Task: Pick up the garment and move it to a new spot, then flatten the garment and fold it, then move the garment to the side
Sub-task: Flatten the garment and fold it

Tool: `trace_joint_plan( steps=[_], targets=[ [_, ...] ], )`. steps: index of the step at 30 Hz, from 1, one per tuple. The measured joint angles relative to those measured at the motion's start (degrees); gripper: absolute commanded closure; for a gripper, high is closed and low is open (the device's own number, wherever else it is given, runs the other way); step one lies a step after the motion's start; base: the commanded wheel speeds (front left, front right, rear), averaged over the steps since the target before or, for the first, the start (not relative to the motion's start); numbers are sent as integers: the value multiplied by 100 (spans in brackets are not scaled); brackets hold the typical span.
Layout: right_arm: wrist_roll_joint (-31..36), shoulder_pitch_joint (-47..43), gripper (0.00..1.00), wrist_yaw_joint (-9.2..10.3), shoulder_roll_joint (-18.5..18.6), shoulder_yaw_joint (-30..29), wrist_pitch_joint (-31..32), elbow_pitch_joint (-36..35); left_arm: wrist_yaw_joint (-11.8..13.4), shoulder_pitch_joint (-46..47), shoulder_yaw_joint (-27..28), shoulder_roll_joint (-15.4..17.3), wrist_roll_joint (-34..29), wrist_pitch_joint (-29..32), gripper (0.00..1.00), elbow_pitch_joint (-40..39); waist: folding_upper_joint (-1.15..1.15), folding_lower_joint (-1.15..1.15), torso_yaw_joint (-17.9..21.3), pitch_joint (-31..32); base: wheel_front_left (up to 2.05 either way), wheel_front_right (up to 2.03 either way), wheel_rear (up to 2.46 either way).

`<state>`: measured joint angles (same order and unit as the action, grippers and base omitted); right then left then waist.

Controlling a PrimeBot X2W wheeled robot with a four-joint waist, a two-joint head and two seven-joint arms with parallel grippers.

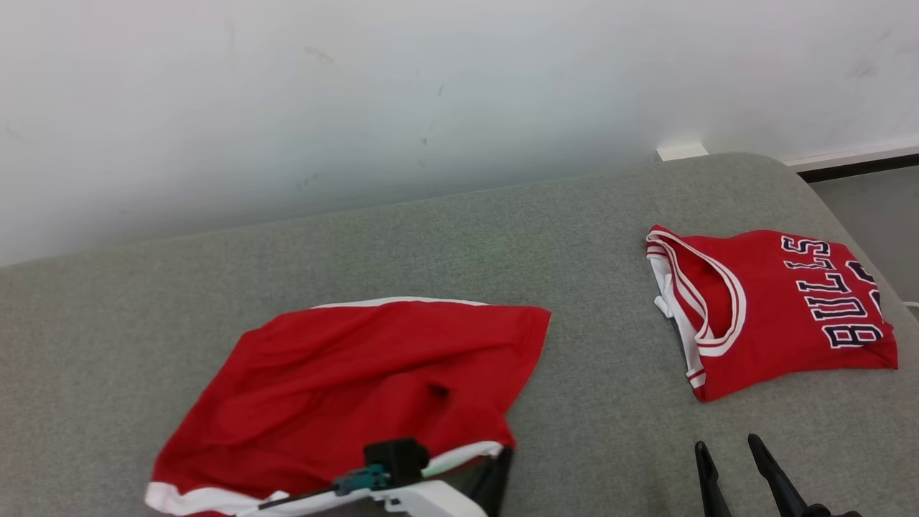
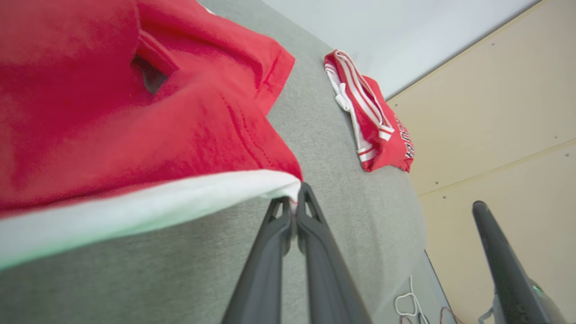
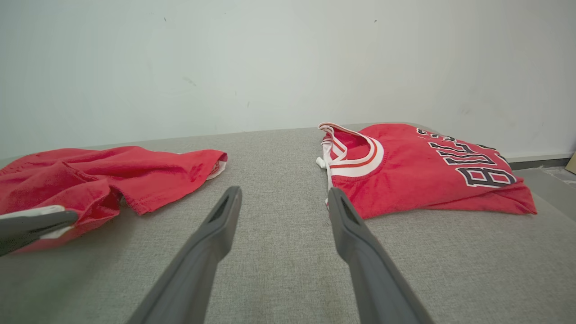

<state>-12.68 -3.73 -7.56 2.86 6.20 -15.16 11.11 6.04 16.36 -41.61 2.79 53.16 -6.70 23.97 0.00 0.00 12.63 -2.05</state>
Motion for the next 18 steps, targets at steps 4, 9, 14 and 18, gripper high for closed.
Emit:
trace_joint_plan(
  steps=[4, 9, 14, 18],
  targets=[
    [2, 3, 0, 0, 0, -12, 0, 3, 298, 2, -620, -1, 789, 1, 100, -635, 0, 0, 31, -4, 0, 0, 0],
    [20, 31, 0, 0, 0, -167, 0, -2, 570, 112, -1439, 2, 1241, -65, 41, -770, 0, 0, 91, -35, 0, 0, 0],
    [70, 93, 0, 0, 0, -301, 0, 4, 456, 141, -2127, 2, 1793, 169, 0, -788, 0, 0, 129, -96, 0, 0, 0],
    [103, 93, 0, 0, 1, -381, 0, 19, 320, 378, -2557, 1, 1922, 268, 0, -795, 0, 0, 85, -101, 0, 0, 0]
  ],
)
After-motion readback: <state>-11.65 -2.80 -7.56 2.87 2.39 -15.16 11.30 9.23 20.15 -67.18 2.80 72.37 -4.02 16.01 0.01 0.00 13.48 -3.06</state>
